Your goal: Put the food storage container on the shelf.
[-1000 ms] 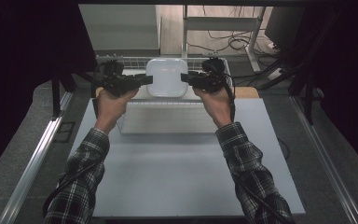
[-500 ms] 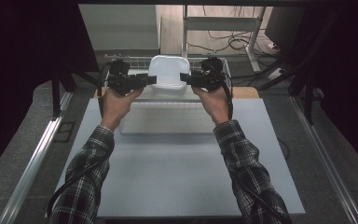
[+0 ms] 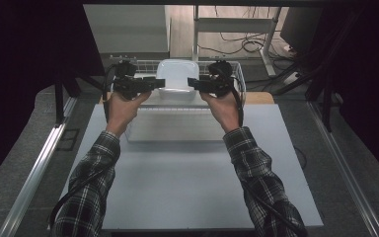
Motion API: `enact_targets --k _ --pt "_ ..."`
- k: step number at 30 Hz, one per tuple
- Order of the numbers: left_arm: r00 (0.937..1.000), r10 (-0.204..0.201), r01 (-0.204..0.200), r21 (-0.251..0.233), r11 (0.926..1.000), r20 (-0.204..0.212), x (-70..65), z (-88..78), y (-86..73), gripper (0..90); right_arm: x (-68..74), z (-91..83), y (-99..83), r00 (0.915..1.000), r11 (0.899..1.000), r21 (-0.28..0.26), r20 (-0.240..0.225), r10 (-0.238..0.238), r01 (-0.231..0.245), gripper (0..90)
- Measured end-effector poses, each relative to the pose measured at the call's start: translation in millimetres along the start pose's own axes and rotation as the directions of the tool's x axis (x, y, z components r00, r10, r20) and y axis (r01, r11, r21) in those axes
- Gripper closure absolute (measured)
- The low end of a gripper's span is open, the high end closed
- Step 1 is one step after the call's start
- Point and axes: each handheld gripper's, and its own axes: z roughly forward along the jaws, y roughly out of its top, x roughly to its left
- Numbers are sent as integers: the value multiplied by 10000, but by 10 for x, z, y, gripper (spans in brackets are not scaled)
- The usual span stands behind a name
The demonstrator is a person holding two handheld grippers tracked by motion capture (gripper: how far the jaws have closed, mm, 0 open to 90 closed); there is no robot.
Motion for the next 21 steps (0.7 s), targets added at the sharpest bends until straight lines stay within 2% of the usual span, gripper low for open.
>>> enact_targets --k 6,9,13,18,21 --pt "10000 39 -39 90 10000 -70 -53 0 -12 472 -19 -18 2 10000 9999 99 -34 56 -55 493" --pt "9996 57 -56 37 10000 -279 -62 17 1 430 -4 -14 9 10000 9999 152 67 -57 56 486" --pt "9985 -16 10 -118 9999 -551 -50 41 22 374 -18 14 20 9998 9999 109 188 48 -50 470" --pt "9962 46 -61 -172 9998 -868 -25 66 65 361 -14 24 25 9999 10000 63 145 64 -65 468" --pt "9960 113 -128 -163 9998 -886 -35 79 69 362 2 18 28 9998 10000 90 221 -2 0 466"
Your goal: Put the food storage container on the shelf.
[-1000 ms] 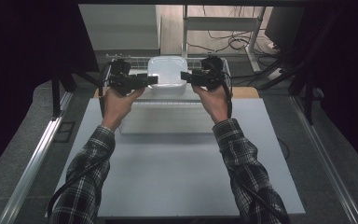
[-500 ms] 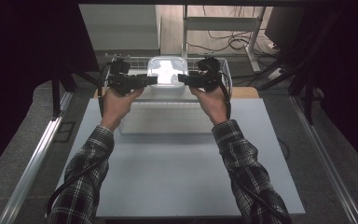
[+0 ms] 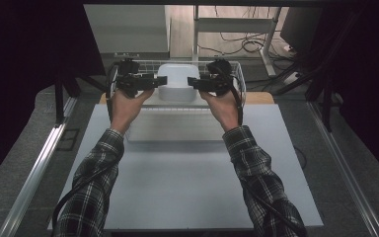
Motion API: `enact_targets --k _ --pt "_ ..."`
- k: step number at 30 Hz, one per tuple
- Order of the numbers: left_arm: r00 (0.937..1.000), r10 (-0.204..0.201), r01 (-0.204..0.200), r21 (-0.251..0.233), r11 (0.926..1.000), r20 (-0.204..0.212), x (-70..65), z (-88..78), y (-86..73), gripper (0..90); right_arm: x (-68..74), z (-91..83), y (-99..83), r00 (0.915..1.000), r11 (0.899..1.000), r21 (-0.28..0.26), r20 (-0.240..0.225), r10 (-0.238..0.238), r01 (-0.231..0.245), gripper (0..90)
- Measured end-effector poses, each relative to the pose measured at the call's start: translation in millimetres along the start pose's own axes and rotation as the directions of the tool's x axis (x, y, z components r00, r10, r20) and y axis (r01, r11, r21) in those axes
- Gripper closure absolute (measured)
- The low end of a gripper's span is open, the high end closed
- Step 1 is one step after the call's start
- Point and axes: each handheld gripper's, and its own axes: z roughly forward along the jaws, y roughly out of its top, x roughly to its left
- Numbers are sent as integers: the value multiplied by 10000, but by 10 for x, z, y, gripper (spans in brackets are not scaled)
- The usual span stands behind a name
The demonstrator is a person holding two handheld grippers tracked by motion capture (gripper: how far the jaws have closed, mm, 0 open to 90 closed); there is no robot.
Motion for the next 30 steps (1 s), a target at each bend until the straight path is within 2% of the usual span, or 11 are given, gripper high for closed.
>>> enact_targets --k 4,8,9,11,12,13,15,18,23,30 --pt "9999 117 -116 -125 9999 38 -22 -34 10 343 -10 -25 5 10000 9999 -87 64 -62 62 448" --pt "9982 383 -374 -187 9991 472 -61 -93 6 279 -33 -77 3 9999 9998 -169 -97 -86 85 399" --pt "9967 445 -431 -220 9988 674 -71 -103 -3 258 -39 -90 -2 9998 9998 -197 -186 -65 61 377" --pt "9947 643 -630 -185 9978 805 -92 -117 -30 223 -48 -113 -18 9989 9998 -195 -450 -87 79 324" --pt "9940 723 -712 -160 9973 827 -101 -119 -47 194 -47 -122 -31 9984 9998 -153 -538 -163 155 299" --pt "9934 781 -778 -70 9969 843 -107 -117 -66 134 -33 -141 -61 9973 9989 -226 -600 -412 400 234" --pt "9917 949 -960 92 9953 872 -114 -119 -109 127 -27 -148 -80 9964 9981 -294 -637 -555 537 205" --pt "9913 945 -961 132 9953 918 -108 -123 -177 94 -5 -151 -144 9944 9964 -222 -651 -837 824 124" --pt "9891 1030 -1055 187 9942 1055 -90 -143 -290 76 32 -160 -238 9909 9934 -76 -692 -1150 1148 82" --pt "9834 1520 -1544 166 9879 993 -124 -177 -409 60 54 -179 -330 9875 9901 52 -740 -1394 1402 52"
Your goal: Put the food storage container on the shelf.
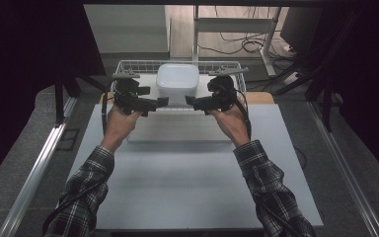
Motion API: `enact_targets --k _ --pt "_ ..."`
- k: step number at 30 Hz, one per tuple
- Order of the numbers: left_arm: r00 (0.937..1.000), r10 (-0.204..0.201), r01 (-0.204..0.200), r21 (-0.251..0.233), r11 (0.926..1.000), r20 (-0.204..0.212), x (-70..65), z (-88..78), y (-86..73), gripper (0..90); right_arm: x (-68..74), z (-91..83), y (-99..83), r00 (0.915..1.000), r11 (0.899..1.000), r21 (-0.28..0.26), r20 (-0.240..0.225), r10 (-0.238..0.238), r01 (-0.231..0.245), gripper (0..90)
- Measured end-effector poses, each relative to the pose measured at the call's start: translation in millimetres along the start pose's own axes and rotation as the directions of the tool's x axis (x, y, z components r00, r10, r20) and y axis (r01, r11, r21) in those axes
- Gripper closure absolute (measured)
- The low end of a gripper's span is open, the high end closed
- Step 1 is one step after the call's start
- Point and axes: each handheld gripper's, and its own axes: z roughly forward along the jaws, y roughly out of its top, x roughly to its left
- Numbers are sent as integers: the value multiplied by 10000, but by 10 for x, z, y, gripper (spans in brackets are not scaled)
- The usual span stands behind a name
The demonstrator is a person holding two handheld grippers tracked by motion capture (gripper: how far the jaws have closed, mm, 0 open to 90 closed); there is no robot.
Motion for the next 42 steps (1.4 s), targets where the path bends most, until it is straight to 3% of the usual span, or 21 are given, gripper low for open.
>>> enact_targets --k 8,14,29,42 --pt "9982 581 -579 128 9982 -142 -63 -34 -111 49 27 -29 -84 9998 9998 45 -41 -191 191 40" --pt "9984 574 -573 91 9983 -12 -102 -52 -192 59 42 -66 -147 9994 9995 -10 -103 -315 315 38" --pt "9931 1162 -1162 23 9932 148 -273 -80 -462 49 144 -154 -358 9960 9963 116 -286 -849 852 37" --pt "9932 1061 -1070 169 9941 481 -390 -80 -763 47 299 -220 -585 9897 9908 162 -514 -1333 1343 37"
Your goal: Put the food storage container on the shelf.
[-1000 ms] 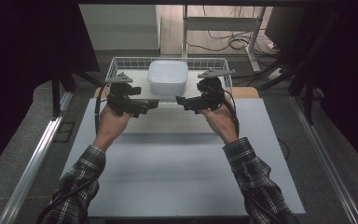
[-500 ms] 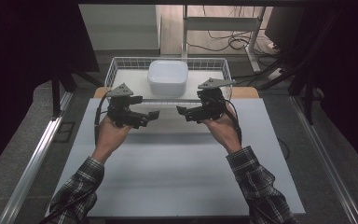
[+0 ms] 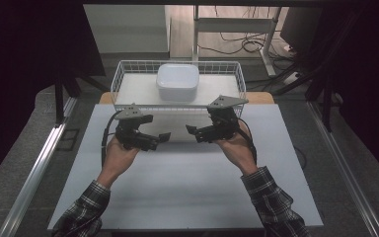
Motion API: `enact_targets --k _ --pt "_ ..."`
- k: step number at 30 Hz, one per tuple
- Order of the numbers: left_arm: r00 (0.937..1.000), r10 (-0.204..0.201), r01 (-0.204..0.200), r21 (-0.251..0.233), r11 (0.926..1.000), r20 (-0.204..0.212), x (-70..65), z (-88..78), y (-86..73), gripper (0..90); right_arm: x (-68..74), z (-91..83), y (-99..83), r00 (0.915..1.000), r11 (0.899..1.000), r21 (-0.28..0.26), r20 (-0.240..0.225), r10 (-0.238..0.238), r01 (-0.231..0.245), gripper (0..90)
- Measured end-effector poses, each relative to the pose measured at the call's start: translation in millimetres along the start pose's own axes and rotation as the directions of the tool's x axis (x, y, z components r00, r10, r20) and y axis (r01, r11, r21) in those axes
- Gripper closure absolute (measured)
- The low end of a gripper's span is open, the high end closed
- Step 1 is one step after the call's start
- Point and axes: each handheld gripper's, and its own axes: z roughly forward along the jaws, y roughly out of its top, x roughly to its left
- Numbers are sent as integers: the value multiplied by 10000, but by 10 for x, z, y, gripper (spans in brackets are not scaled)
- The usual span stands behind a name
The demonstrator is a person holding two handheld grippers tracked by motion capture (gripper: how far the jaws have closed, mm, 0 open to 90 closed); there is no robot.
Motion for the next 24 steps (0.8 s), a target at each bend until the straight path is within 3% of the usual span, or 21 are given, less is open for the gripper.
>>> enact_targets --k 10,17,24 --pt "9998 -77 75 109 9999 180 -96 80 -276 38 92 -1 -261 9999 9999 101 -148 -68 70 37" --pt "10000 85 -86 332 9994 19 -181 127 -462 34 129 7 -491 9998 9998 203 -221 -17 22 36" --pt "10000 -85 83 351 9993 47 -218 116 -622 35 142 -43 -660 9995 9997 197 -273 158 -152 35"
